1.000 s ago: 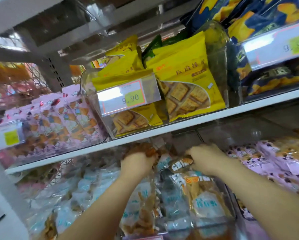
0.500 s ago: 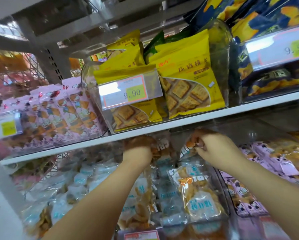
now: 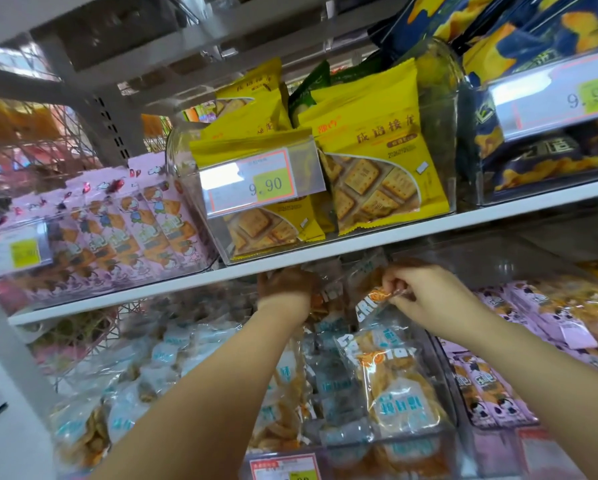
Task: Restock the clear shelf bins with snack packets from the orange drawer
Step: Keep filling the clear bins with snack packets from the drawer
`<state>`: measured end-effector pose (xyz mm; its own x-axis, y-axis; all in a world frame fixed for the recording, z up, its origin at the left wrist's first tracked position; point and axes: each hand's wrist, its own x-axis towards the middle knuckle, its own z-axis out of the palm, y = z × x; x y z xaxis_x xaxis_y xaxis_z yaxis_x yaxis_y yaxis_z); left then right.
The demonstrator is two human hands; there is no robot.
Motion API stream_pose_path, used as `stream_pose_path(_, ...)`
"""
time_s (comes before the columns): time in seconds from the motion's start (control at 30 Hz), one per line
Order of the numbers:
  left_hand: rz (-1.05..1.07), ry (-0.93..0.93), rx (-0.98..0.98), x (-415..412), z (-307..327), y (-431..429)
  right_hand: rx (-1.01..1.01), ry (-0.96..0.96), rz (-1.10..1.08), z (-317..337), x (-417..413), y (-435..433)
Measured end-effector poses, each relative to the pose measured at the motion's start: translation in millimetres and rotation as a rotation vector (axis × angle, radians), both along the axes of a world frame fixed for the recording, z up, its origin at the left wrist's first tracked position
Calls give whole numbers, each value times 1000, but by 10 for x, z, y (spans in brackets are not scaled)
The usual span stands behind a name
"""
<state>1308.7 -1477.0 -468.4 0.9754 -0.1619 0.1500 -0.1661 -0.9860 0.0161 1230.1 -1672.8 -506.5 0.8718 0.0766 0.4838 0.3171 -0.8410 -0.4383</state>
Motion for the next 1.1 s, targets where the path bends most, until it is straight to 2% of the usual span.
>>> stream_pose_path(0.13,-72,0,107,-31,-8,56,38,-1,-19,1,-25,-17)
stream_pose_path(0.27,-102,-57,133,-28,-38,38,62,-17,-6,4,-46,-25)
stream_pose_path(0.47,-80,-55,-118,-98,59,122,136,-62,-60,0,-17,-30)
stream_pose_path(0.63,-91,-170,-149,-251,61,138,184,-57,-114,-15,-29,4)
stream_pose_path(0.87,-72,-59,-412,-570,131,146,456,10,14,46,-152,266)
stream_pose_path(1.1,3,88,-739,-707,124,82,481,102,48,86,-337,408)
